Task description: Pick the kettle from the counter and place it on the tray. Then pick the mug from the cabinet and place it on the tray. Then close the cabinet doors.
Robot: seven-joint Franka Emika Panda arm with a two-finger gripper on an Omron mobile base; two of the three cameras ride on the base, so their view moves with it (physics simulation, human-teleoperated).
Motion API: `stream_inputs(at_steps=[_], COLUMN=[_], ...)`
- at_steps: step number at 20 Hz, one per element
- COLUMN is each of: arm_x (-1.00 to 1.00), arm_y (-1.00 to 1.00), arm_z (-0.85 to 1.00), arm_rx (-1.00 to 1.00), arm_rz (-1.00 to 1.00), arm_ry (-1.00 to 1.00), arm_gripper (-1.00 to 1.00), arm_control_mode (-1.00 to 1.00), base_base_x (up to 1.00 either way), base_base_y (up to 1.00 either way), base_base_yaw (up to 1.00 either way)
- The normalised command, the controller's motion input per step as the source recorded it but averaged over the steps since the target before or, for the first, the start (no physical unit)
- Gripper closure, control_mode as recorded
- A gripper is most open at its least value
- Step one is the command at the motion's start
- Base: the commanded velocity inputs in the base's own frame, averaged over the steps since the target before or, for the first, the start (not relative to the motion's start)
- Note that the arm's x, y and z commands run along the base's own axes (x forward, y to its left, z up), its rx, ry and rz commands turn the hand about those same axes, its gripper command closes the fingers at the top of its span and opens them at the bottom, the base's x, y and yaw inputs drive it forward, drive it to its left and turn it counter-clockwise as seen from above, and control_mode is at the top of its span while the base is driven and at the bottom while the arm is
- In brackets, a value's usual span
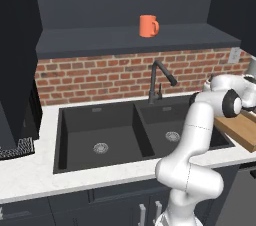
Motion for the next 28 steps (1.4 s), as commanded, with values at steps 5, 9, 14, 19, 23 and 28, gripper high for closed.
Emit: stream_inputs(at_steps=[5,9,14,19,23,28], arm_x=[0.04,0.0,-0.01,-0.22,-0.28,-0.32], arm_y=[-0.04,-0.02,-0.02,0.06,0.13,0.0], arm_z=[-0.4,-0.51,-0.52,-0.35,-0.16,-0.01], arm_rx=[0.0,0.0,0.0,-0.01,-0.05,-0.12], arm_rz=[0.0,0.0,0.0,0.03,0.06,0.04], arm_ry=[0.0,0.0,0.0,0.0,-0.05,-0.09], arm_gripper=[1.0,1.0,1.0,1.0,1.0,1.0], arm_control_mode=[-1.0,-1.0,-1.0,-1.0,-1.0,-1.0], base_base_x=[0.0,0.0,0.0,0.0,0.0,0.0], base_base_y=[0.0,0.0,0.0,0.0,0.0,0.0], base_base_yaw=[0.0,0.0,0.0,0.0,0.0,0.0])
